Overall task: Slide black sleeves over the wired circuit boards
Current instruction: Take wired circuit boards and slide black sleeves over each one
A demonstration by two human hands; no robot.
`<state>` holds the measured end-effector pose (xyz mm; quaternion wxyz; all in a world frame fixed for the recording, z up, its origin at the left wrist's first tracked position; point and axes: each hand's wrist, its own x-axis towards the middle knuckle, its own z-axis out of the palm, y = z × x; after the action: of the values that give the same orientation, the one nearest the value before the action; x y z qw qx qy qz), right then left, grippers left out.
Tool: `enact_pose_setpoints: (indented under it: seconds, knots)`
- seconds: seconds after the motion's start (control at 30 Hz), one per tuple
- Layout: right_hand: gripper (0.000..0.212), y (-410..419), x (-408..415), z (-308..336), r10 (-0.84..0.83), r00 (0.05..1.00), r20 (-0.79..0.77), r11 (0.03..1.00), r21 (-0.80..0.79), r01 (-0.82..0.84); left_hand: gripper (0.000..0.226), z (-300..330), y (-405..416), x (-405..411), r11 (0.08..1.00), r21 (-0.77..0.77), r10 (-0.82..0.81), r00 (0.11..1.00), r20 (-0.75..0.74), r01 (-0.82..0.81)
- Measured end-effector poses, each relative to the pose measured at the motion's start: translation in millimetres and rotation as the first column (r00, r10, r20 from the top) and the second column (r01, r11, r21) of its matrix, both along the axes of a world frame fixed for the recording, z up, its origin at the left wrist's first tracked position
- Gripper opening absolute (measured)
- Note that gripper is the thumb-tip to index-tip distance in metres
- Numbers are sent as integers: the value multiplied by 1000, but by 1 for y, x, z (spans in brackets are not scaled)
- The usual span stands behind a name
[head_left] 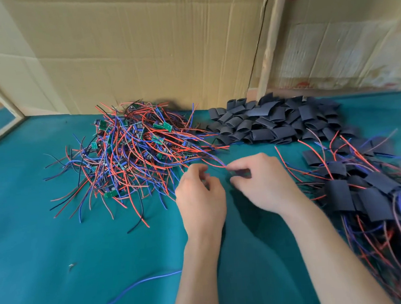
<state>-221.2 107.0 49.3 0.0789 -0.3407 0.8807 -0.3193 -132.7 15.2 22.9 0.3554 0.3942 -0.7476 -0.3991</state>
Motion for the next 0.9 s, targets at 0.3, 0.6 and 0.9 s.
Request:
enact_pose_setpoints:
  seconds: [0.3,0.6,0.9]
  knots:
    - [19,25,-10,26,45,952,303,983,-183,12,18,4,0,-2,870,422,-134,946,-295,255]
    - [14,58,-15,56,450,733,510,883,-378,-278,28,9,-1,-2,738,583,20,852,-523,340]
    - [12,46,-16,40,220,865,450,924,-380,-37,14,11,-6,4,954,281,251,790,-559,-104]
